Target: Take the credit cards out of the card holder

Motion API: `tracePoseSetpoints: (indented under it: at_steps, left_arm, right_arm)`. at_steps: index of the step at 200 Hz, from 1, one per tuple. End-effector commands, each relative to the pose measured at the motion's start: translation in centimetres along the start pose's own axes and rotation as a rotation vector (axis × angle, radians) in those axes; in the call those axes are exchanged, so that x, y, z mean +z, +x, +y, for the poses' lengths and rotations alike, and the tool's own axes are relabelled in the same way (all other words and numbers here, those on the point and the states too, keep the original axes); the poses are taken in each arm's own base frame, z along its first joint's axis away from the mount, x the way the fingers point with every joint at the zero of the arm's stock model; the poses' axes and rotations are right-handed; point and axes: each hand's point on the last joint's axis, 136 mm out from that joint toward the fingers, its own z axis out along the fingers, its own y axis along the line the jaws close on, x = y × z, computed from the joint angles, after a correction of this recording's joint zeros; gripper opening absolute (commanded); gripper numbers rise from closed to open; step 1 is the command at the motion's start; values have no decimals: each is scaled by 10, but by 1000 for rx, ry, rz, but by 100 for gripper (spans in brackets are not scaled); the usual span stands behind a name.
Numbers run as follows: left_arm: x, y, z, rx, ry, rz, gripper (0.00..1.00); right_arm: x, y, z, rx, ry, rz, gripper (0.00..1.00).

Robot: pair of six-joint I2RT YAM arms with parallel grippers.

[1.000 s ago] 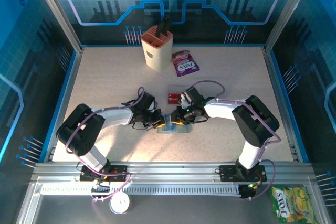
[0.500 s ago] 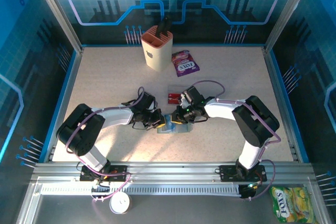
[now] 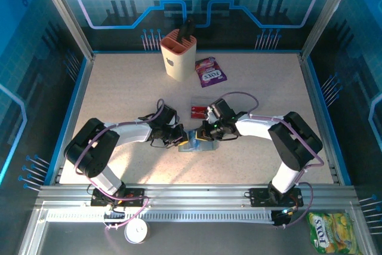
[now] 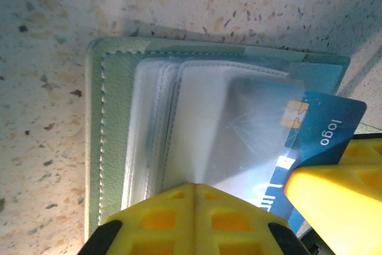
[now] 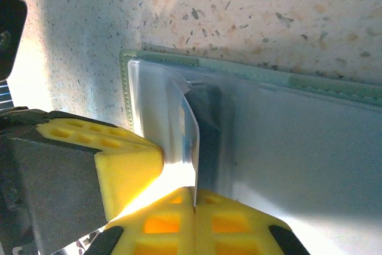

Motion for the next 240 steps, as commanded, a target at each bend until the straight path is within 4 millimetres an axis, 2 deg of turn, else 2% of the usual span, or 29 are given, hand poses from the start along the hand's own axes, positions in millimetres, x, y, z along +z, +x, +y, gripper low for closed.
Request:
tracePoseSetpoints:
  at_steps: [1,30,86,113,145,152,172,187,210,240]
  left_arm:
    - [3,4,14,-25,-67,15,4]
    - [4,5,15,-29,-72,16,4]
    - [3,5,15,-27,-69,14,4]
    - [0,3,5,-18,-46,16,6]
    - [-8,-1,-9,2,-20,5,9]
    - [-9,-1,-11,8,-15,4,9]
    - [-13,-2,-15,21,-3,-6,11]
    - [-15,-1,-16,27,-1,-8,11]
    - [-21,-2,-16,33,0,-29,11]
    - [-25,-5,-20,49,-1,-46,11]
  right_arm:
    - [-6,7,-12,22,31,9,8]
    - [-10,8,-15,20,42,1,9]
    - [-27,6,-16,-4,69,-37,2]
    - [-40,2,-10,-50,81,-72,1]
    - [-51,-3,-17,-155,175,-70,0]
    - [-58,-11,-8,-205,180,-86,0]
    - [-70,-21,-1,-357,230,-92,0]
    - [-78,-28,3,-498,276,-84,0]
    - [-88,-45,-3,-676,388,-73,0]
    - [-95,-65,8,-908,428,-21,0]
